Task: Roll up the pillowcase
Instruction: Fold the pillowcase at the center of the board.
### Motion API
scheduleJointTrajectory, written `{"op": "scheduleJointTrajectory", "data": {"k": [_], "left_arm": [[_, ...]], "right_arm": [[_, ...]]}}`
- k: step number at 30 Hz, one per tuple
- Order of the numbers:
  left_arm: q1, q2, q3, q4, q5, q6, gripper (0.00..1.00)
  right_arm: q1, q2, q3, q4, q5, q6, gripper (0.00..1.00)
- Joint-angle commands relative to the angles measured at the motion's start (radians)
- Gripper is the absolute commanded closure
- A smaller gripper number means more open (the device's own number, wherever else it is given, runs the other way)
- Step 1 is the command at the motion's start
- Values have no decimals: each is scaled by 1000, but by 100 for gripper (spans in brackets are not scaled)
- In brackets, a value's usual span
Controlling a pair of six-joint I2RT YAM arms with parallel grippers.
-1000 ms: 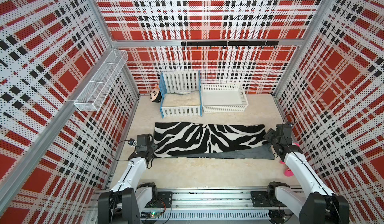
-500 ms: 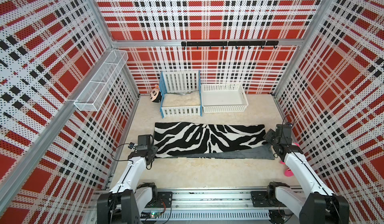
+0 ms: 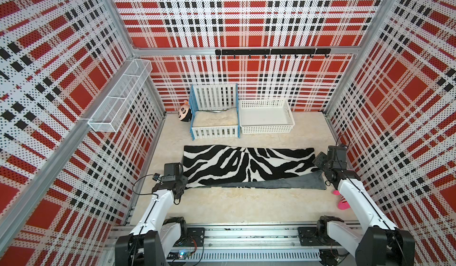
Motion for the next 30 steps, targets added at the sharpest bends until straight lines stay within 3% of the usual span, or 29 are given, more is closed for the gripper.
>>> {"op": "scheduleJointTrajectory", "data": {"k": [1,5,8,10,11,17,19,22,27,30], "left_arm": [[-22,-9,-4,-40,-16,-35,61],[-33,-7,-39,-15,3,-68,61],[-33,-13,-48,12,-3,-82,70],[-32,-23,-45,16,-17,-79,96],[-31,-30,-46,16,-19,-80,100],[-13,-90,-22,12,-57,-71,100],[4,-95,20,4,-72,-43,100],[25,-71,73,-3,-87,-2,100],[29,-32,111,13,-90,22,100],[21,-33,105,26,-90,19,100]], "right_arm": [[-3,-3,5,-2,5,8,32],[-3,4,10,-3,5,3,31],[-3,10,17,-12,5,1,31],[-3,17,26,-29,5,3,32],[-3,21,31,-39,5,7,32],[-10,36,38,-106,4,37,36],[-16,46,49,-136,-5,40,45],[-39,70,67,-184,-22,45,48],[-171,109,54,-200,-176,50,52],[-199,124,54,-177,-237,65,52]]}}
